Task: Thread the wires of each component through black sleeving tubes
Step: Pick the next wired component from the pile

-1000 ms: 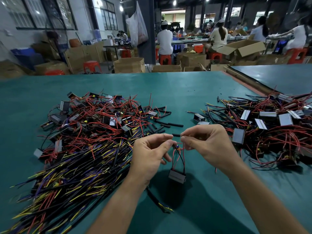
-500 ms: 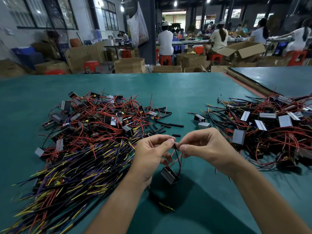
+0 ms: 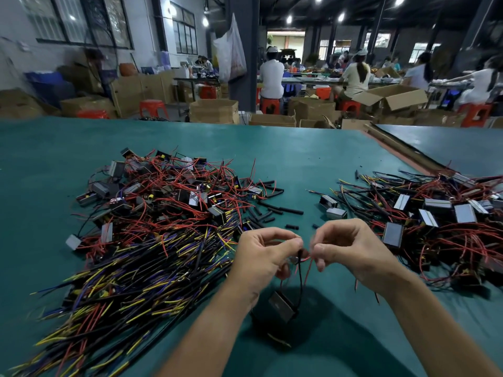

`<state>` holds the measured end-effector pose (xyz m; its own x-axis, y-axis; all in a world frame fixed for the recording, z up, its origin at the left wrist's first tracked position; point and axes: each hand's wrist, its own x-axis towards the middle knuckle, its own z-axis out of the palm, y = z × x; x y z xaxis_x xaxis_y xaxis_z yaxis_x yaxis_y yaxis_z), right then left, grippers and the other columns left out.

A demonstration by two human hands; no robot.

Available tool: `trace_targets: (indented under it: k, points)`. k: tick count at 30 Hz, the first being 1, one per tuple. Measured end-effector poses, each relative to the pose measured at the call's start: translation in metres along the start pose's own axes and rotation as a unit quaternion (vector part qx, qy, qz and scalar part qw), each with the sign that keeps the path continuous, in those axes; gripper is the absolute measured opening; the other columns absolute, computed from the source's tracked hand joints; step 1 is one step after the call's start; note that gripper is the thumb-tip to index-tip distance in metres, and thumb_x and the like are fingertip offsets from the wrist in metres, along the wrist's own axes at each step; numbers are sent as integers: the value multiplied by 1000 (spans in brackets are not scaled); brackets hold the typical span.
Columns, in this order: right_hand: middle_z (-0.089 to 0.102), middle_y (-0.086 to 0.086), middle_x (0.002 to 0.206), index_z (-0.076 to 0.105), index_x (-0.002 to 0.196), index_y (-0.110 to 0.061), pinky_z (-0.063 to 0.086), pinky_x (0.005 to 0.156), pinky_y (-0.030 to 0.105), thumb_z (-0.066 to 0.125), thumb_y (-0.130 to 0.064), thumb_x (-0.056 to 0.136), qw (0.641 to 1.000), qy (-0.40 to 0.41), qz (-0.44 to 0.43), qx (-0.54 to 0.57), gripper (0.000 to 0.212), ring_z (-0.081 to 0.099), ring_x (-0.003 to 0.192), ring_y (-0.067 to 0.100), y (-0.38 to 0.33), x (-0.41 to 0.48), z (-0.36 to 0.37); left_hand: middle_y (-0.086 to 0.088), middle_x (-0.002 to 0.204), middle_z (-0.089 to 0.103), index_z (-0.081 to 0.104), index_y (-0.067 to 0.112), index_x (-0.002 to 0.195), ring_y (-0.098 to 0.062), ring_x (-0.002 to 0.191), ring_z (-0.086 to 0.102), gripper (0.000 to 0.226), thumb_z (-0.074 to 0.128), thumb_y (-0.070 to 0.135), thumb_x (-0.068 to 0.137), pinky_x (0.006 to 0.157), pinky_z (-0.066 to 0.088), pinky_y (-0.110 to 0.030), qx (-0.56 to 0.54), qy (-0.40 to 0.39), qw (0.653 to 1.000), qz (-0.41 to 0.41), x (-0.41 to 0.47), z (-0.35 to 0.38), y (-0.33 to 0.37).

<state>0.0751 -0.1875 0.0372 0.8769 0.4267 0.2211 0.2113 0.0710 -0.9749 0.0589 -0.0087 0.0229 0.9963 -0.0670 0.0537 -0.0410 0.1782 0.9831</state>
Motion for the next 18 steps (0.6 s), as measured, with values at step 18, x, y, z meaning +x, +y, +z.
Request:
trace_targets:
  k: [18]
  points:
    - [74, -2, 94, 76, 91, -21, 54, 80, 29, 65, -13, 79, 819, -1, 116, -562, 18, 67, 88, 16, 44, 147, 31, -9, 60, 63, 61, 8, 74, -8, 32, 41, 21, 56, 4, 94, 37, 35, -17, -2, 3, 999, -38, 0, 5, -1]
